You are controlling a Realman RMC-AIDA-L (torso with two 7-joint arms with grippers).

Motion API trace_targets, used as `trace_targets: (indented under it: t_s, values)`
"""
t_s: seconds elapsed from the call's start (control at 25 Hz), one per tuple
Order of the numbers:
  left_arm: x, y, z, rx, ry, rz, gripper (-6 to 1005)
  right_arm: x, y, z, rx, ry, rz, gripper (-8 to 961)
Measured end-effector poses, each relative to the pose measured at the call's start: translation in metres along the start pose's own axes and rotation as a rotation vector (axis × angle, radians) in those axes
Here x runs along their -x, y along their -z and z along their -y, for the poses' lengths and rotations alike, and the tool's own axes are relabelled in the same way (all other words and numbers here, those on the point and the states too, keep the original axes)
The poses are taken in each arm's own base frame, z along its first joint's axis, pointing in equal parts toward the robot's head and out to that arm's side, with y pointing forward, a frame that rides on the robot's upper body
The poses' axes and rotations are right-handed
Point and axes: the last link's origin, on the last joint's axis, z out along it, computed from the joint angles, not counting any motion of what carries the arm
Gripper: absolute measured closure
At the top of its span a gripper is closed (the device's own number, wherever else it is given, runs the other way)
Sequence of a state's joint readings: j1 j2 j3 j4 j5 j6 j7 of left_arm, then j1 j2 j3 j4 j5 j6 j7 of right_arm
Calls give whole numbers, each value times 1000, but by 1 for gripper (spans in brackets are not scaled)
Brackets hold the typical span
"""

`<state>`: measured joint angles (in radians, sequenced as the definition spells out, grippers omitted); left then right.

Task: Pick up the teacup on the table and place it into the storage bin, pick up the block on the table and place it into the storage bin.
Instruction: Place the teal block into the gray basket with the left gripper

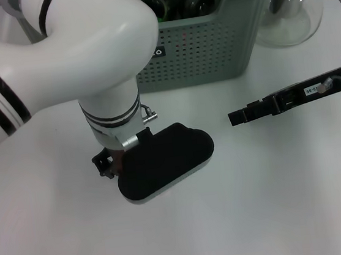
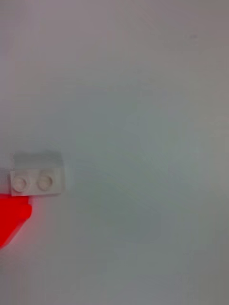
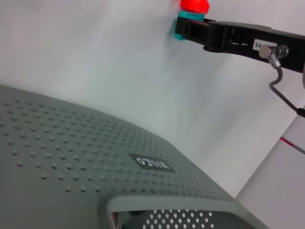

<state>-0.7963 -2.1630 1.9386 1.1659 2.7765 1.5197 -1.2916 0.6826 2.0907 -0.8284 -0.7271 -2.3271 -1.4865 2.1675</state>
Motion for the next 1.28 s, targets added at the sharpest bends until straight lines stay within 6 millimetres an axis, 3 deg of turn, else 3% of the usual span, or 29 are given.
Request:
trace_targets:
  t_s: [0.28,0.68,0.92,1.28]
  values:
    - [3,3,3,-22,23,-8,616,0,0,0,0,0,0,136]
    - [24,22,-2,-86,188,-60,602,0,2,1,-3,-4,0,136]
    - [47,57,-20,-178,475,-279,594,0,3,1,0,-1,-5,136]
    - [75,87,-54,-342,892,-621,582,-2,6,1,3,25,-26,136]
